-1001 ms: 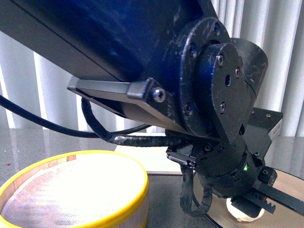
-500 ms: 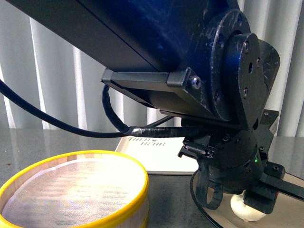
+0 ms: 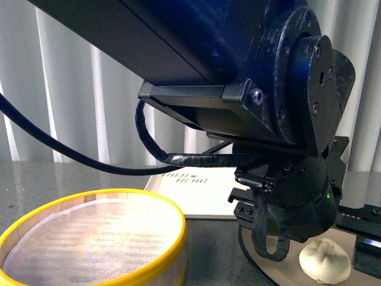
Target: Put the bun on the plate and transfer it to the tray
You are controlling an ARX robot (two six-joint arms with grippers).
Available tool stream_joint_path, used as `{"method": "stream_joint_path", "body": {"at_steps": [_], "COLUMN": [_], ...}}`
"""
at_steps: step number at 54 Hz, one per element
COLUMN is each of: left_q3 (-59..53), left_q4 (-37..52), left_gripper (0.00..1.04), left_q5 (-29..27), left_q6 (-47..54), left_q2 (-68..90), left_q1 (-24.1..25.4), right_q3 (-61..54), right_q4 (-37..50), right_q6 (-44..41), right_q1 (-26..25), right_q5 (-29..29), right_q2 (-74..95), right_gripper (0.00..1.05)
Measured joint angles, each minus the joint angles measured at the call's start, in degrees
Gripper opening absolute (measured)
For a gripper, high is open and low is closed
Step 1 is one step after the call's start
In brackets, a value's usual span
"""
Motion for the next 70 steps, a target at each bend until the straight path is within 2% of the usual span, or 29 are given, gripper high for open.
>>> {"method": "stream_joint_path", "body": {"at_steps": [2,14,17,27,35,45,47,53,57,62,67,70], "left_q3": [0.0,-0.42,-0.92,-3.98,-7.56,-7.96,-9.94,-29.59,-39.47,-52.61,-62.07,-65.26], "left_q4": [-0.13,1.01,2.43,4.55,2.4,2.38,6.29,39.43,50.47,59.01,62.2,63.19], "left_gripper": [1.0,0.98,0.98,0.98,0.98,0.98,0.95,0.72,0.6,0.36,0.15,0.06], "left_q5": [-0.02,-2.05,-3.63,-15.69,-19.04,-18.08,-19.08,-17.81,-16.96,-15.91,-13.22,-11.98], "left_q6": [-0.07,-1.05,-2.16,-8.35,-14.75,-16.13,-14.71,-4.5,-1.95,-0.35,0.13,0.37], "left_q2": [-0.02,-2.38,-4.83,-12.68,-16.57,-16.63,-17.27,-24.57,-29.44,-36.3,-40.65,-42.45], "left_q1": [-0.07,2.12,4.61,17.25,26.38,25.83,25.55,26.18,28.28,32.15,33.38,33.77], "right_q3": [0.0,0.0,0.0,0.0,0.0,0.0,0.0,0.0,0.0,0.0,0.0,0.0], "right_q4": [0.0,0.0,0.0,0.0,0.0,0.0,0.0,0.0,0.0,0.0,0.0,0.0], "right_q6": [0.0,0.0,0.0,0.0,0.0,0.0,0.0,0.0,0.0,0.0,0.0,0.0], "right_q1": [0.0,0.0,0.0,0.0,0.0,0.0,0.0,0.0,0.0,0.0,0.0,0.0], "right_q5": [-0.02,-0.02,-0.02,-0.02,0.11,-0.04,0.04,0.09,0.07,-0.02,-0.02,0.02], "right_q2": [0.0,0.0,0.0,0.0,0.0,0.0,0.0,0.0,0.0,0.0,0.0,0.0], "right_gripper": [0.96,0.96,0.96,0.96,0.96,0.96,0.96,0.96,0.96,0.96,0.96,0.96]}}
